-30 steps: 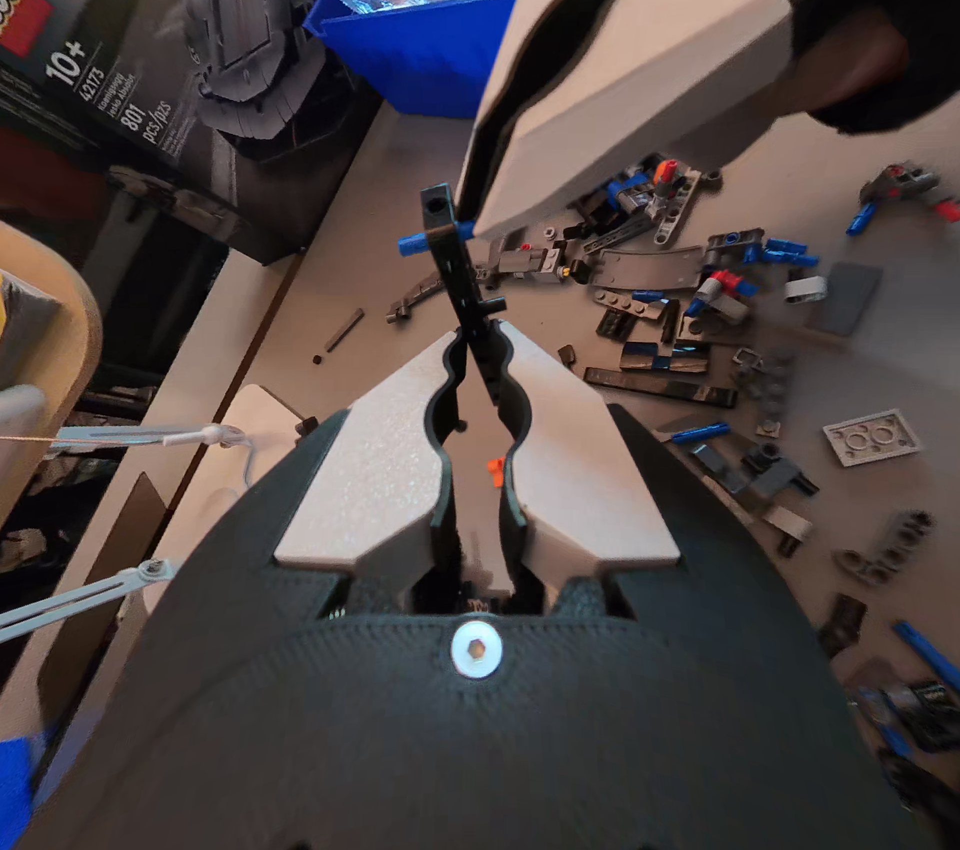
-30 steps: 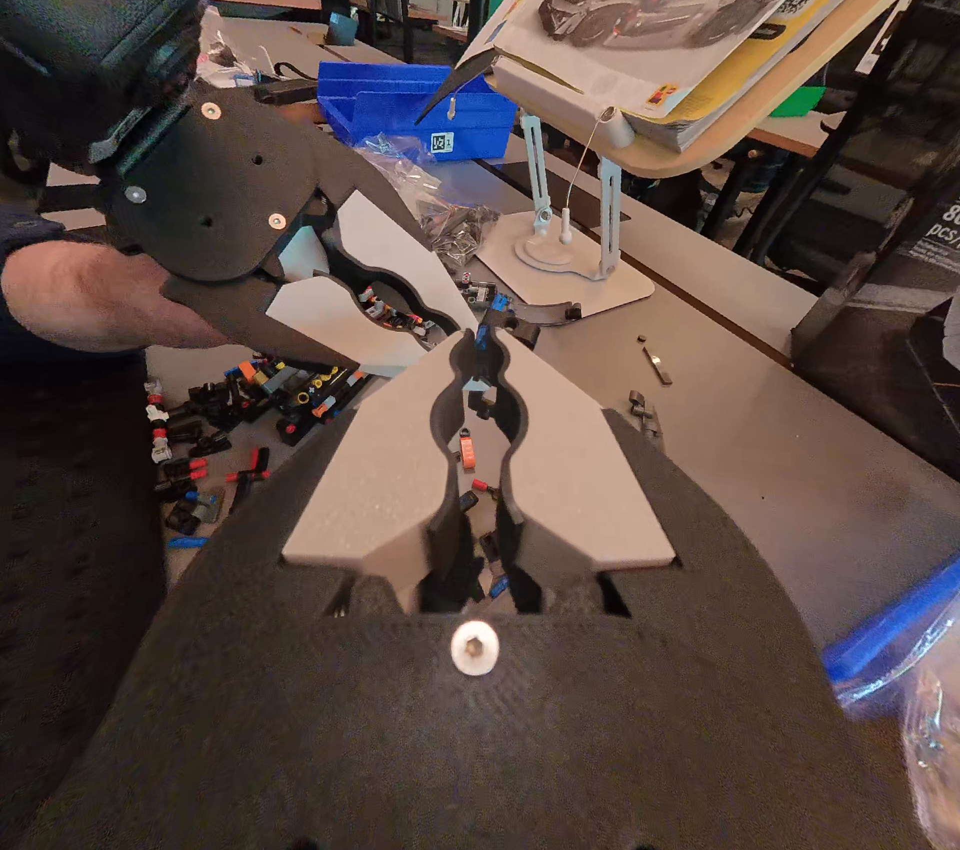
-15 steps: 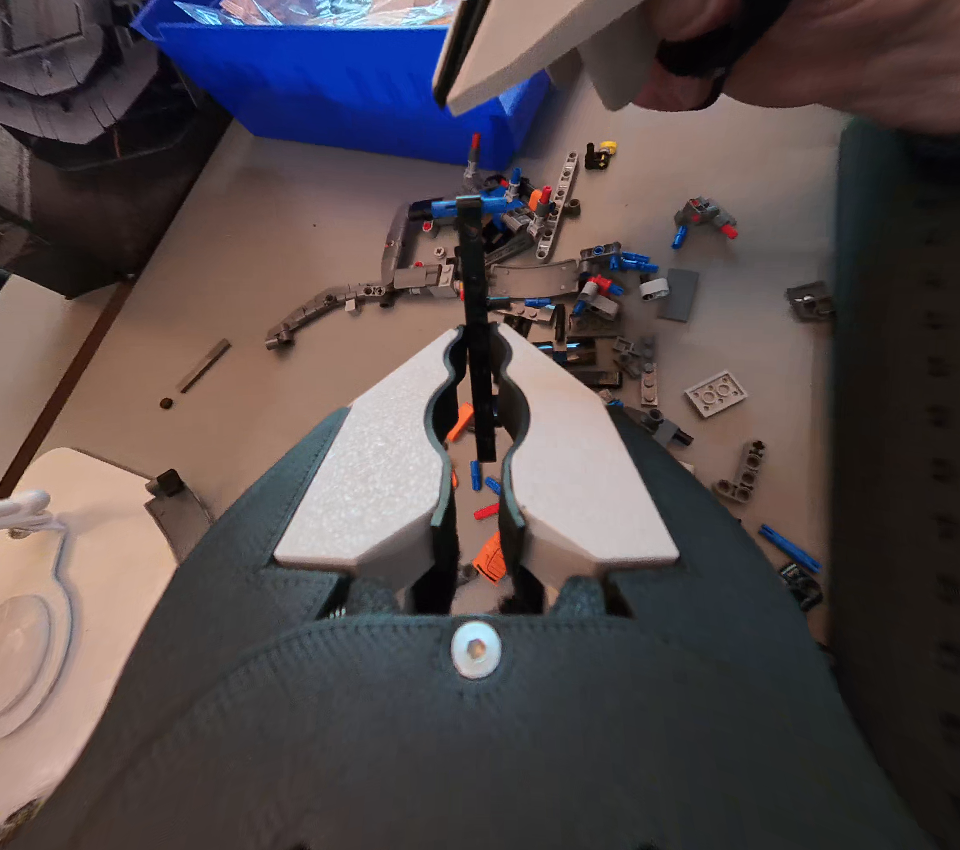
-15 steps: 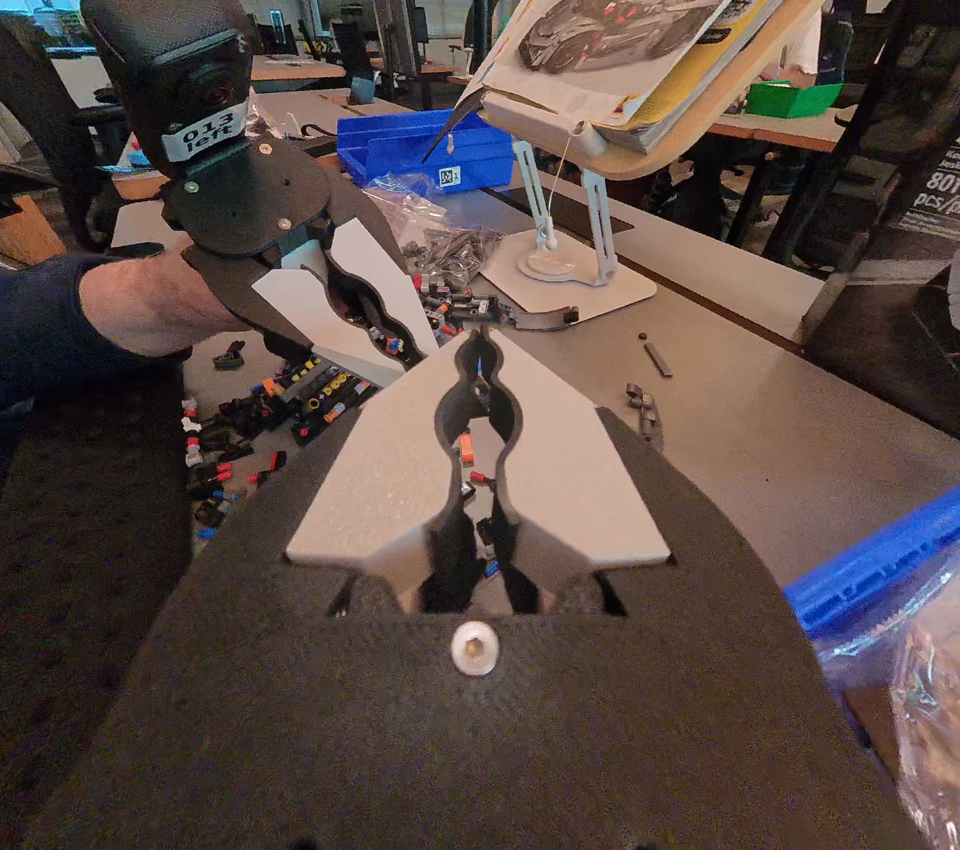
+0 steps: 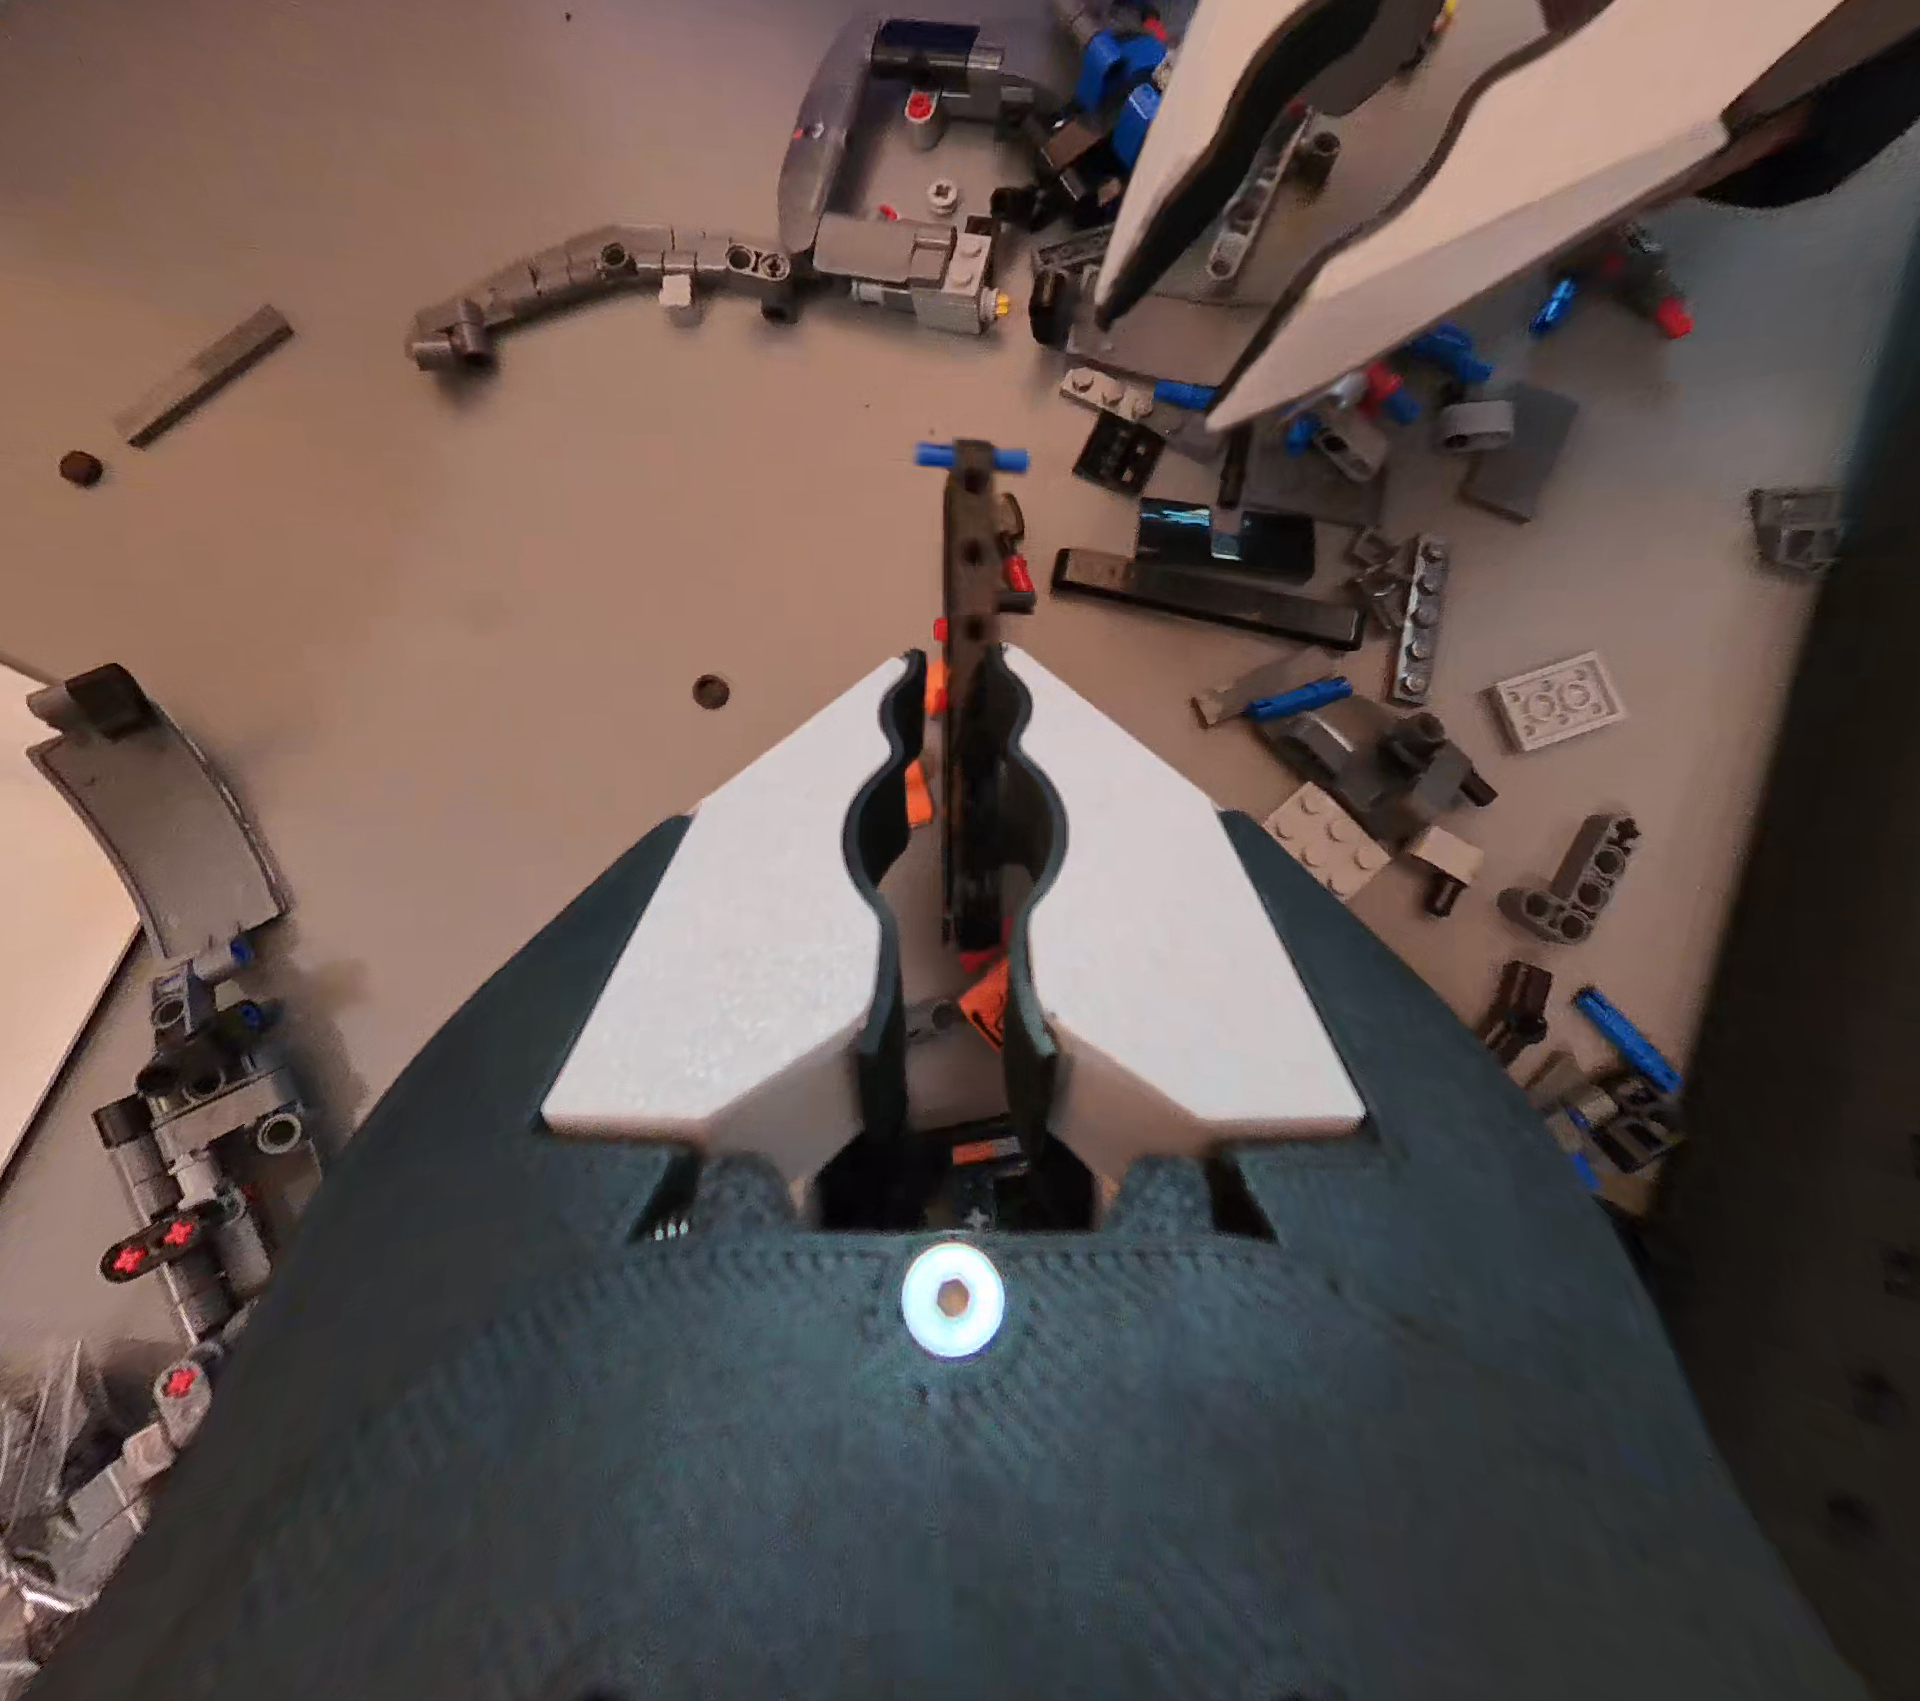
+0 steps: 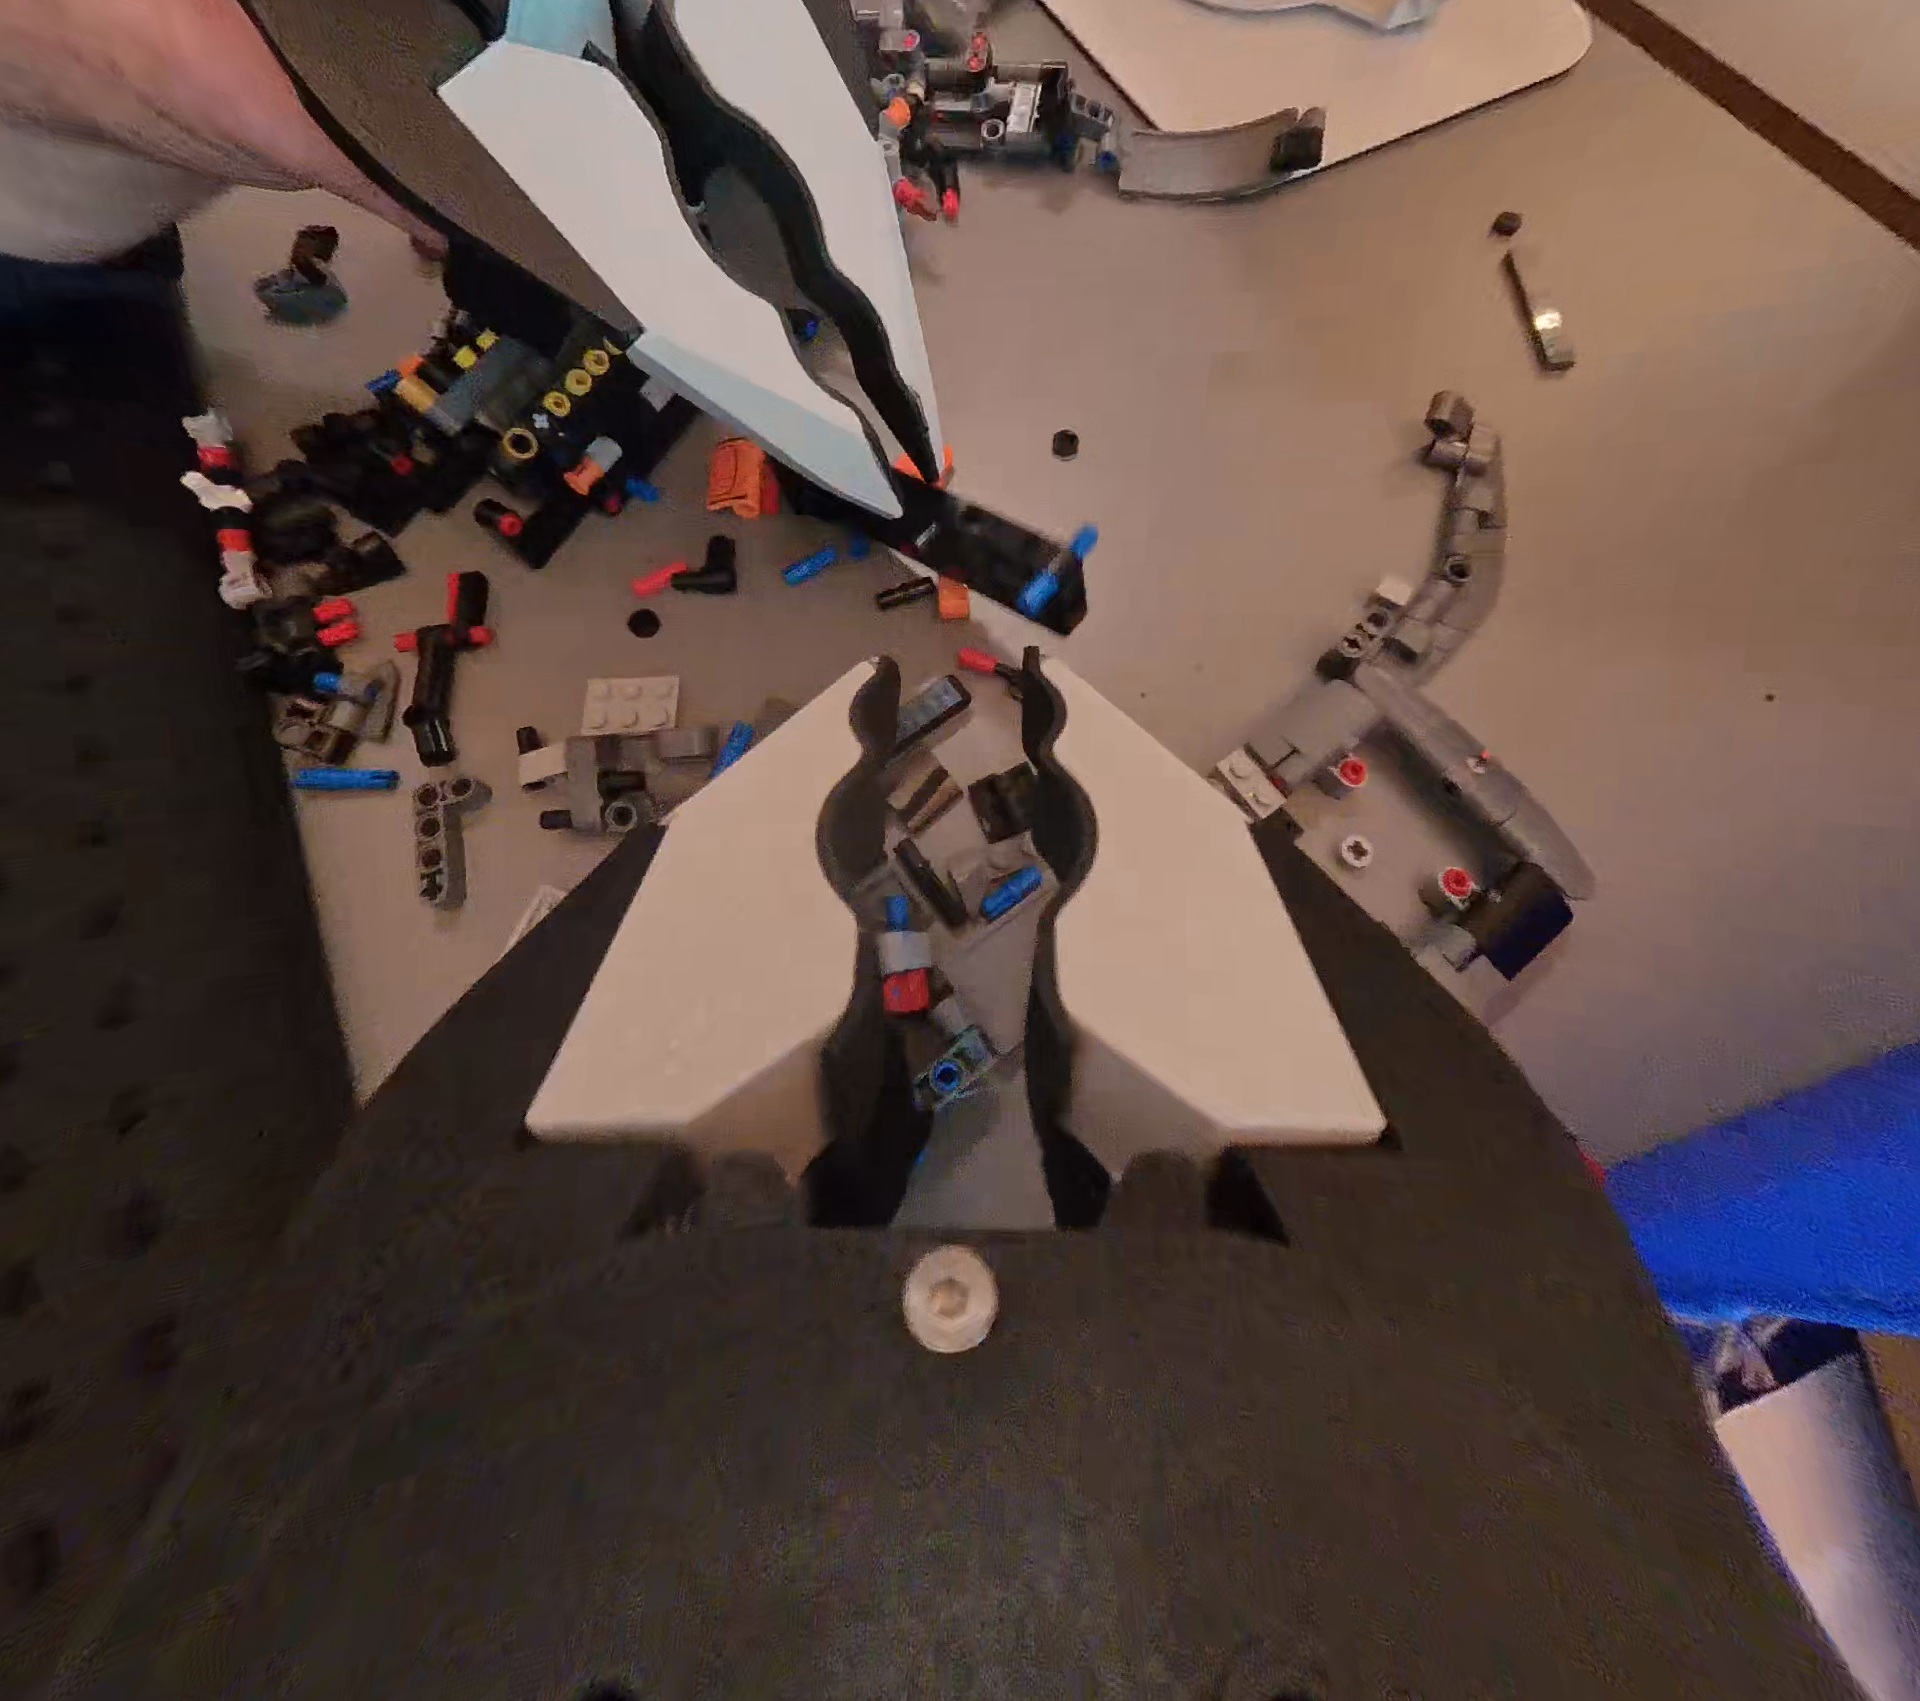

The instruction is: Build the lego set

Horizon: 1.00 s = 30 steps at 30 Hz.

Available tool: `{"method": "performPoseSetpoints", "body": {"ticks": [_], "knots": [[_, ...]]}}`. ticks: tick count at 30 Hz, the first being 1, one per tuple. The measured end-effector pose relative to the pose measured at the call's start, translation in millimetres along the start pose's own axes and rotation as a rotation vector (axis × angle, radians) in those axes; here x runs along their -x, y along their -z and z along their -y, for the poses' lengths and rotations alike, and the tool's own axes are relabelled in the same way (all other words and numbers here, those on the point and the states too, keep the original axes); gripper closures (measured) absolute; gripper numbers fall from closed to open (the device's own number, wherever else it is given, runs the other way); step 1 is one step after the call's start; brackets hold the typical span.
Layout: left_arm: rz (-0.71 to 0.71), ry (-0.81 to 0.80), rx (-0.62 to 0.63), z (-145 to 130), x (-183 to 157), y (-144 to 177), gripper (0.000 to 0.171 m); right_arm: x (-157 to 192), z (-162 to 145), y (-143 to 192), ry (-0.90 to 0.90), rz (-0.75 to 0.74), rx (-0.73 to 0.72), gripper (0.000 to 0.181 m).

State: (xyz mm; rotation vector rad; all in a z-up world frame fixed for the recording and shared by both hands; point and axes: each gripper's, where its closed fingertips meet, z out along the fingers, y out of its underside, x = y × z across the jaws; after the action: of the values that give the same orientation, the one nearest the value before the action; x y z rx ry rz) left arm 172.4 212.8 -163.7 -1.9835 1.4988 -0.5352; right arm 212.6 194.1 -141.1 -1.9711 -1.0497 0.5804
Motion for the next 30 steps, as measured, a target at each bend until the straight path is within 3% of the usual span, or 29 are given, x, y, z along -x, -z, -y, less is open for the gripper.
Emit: {"method": "performPoseSetpoints", "body": {"ticks": [7, 15, 23, 26, 30], "knots": [[0.015, 0.017, -0.059, 7.3, 9.7, 17.3, 0.152, -6.3, 22.2, 18.3, -0.025, 0.008, -0.171, 0.163], [0.108, -0.078, -0.151, 8.0, 32.0, 58.0, 0.153, -2.6, 5.1, 8.3, 0.112, -0.052, -0.062, 0.161], [0.163, -0.117, -0.175, -20.8, 59.4, 92.8, 0.155, 4.4, 3.2, 3.6, 0.2, -0.078, -0.024, 0.158], [0.211, -0.179, -0.146, -31.4, 70.0, 97.2, 0.156, 23.6, 25.0, 13.9, 0.19, 0.003, -0.129, 0.154], [0.175, -0.213, -0.165, -40.3, 69.9, 101.4, 0.157, 70.9, 40.4, -10.1, 0.152, 0.221, -0.062, 0.15]]}}
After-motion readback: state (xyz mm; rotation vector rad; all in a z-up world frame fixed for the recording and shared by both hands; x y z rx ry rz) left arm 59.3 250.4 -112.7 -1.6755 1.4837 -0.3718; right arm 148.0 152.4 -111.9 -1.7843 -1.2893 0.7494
